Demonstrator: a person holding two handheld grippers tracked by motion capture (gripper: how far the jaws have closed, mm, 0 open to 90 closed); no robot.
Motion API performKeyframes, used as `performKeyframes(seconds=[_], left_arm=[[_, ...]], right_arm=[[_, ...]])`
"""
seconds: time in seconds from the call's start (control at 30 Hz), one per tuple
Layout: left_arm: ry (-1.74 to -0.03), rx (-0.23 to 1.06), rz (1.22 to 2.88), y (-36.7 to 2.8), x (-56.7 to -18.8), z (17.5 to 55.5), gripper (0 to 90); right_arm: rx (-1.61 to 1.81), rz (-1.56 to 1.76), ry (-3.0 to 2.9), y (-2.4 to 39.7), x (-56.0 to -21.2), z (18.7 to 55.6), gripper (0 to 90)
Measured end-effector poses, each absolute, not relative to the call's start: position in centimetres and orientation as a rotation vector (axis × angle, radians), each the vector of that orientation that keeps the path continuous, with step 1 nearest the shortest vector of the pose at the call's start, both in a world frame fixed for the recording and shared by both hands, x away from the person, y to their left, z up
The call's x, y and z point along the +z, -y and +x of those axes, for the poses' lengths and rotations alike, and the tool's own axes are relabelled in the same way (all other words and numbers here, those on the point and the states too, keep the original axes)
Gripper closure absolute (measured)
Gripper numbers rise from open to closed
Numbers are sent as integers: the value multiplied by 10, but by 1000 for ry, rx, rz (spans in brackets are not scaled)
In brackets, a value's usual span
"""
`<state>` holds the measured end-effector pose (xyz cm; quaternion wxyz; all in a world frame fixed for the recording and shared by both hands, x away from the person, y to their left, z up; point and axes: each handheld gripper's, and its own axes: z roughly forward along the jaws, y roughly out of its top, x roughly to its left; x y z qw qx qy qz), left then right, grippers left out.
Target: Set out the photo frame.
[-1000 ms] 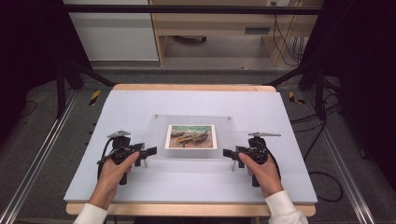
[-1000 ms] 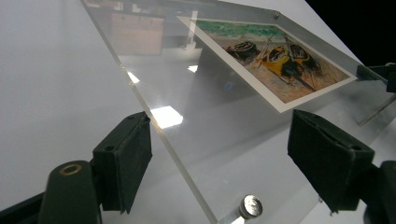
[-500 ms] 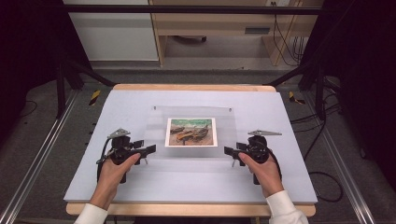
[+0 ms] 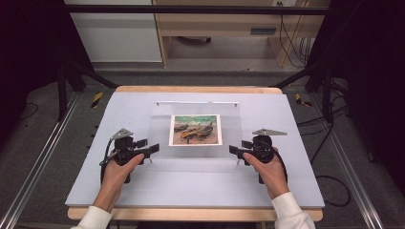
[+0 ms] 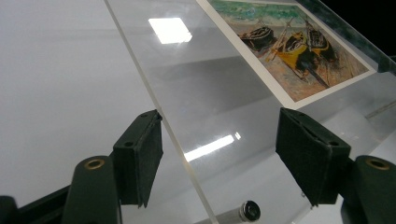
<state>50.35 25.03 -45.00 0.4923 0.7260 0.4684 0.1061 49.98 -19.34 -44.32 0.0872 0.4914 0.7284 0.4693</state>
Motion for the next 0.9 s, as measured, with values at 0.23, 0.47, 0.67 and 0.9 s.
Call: performKeyframes(seconds=[0.23,0.47,0.67,0.9], left_arm=[[-1115,286,1764,-250,-450,498,333],[-1112,300,1768,-250,-449,495,347],[-1118,306,1761,-250,-448,495,358],[-1132,297,1744,-250,-450,503,358]], right_arm=[[1385,1423,-2180,194,-444,494,326],[1382,1409,-2173,194,-444,489,341],[1385,1404,-2174,195,-444,489,346],[1402,1425,-2169,196,-445,497,347]])
